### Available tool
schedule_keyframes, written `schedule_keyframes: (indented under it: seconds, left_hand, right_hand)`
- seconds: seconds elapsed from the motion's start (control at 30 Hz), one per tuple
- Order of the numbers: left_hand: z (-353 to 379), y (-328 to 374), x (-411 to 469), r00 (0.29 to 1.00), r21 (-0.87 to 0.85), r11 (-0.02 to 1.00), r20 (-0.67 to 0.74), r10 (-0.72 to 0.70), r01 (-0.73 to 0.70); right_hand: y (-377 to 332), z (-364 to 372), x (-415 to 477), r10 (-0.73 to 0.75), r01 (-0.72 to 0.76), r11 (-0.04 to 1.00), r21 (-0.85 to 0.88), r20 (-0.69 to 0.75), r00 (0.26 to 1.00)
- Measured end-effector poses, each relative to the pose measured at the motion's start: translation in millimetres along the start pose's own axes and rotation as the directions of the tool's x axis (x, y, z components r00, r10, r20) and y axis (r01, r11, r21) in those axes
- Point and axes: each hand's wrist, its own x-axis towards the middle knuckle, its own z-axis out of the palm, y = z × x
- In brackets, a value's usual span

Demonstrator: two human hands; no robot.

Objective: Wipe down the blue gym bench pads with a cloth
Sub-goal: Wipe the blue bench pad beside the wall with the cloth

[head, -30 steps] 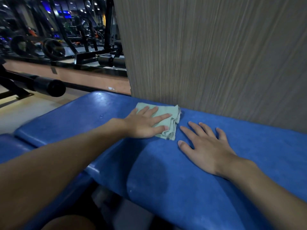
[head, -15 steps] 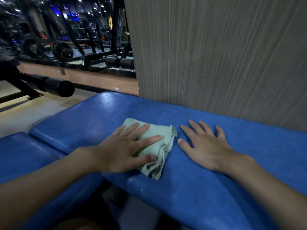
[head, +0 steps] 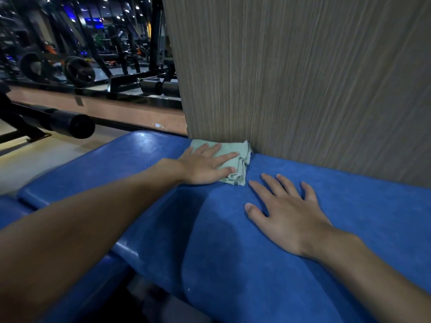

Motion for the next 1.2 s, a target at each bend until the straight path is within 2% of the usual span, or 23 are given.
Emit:
schedule_keyframes:
  seconds: [0.27,0.43,0.6,0.93,1.07,1.2]
  left_hand:
    - [15.4,1.2,-141.5,0.994,0.077,0.992,-0.026,0.103,-0.101]
    - [18.3,-3.6,-191.9,0.995,0.019,0.995,0.004,0.096,-0.096]
    - [12.6,-6.4,-154.3,0.997,0.000,0.998,0.052,0.064,-0.064]
    - [-6.4,-15.3,13.9,1.000,0.014,1.000,0.025,-0.013,0.013]
    - [-4.4,-15.8,14.8,1.000,0.009,1.000,0.016,-0.003,0.003]
    - [1.7,-14.8,-27.7,0.998,0.025,0.998,0.040,0.048,-0.049]
  right_hand:
    - [0.3,0.3,0.8,0.011,-0.011,1.000,0.008,-0.009,1.000]
    - [-4.2,-2.1,-2.9,0.022,-0.022,1.000,-0.003,0.002,1.000]
    - [-5.9,-2.4,-4.5,0.015,-0.015,1.000,-0.002,0.013,1.000]
    - [-4.9,-0.1,-5.8,0.010,-0.010,1.000,-0.006,0.008,1.000]
    - [-4.8,-2.0,-6.3,0.016,-0.016,1.000,0.001,0.002,1.000]
    - [-4.6,-3.8,-5.2,0.034,-0.034,0.999,0.015,0.012,0.999]
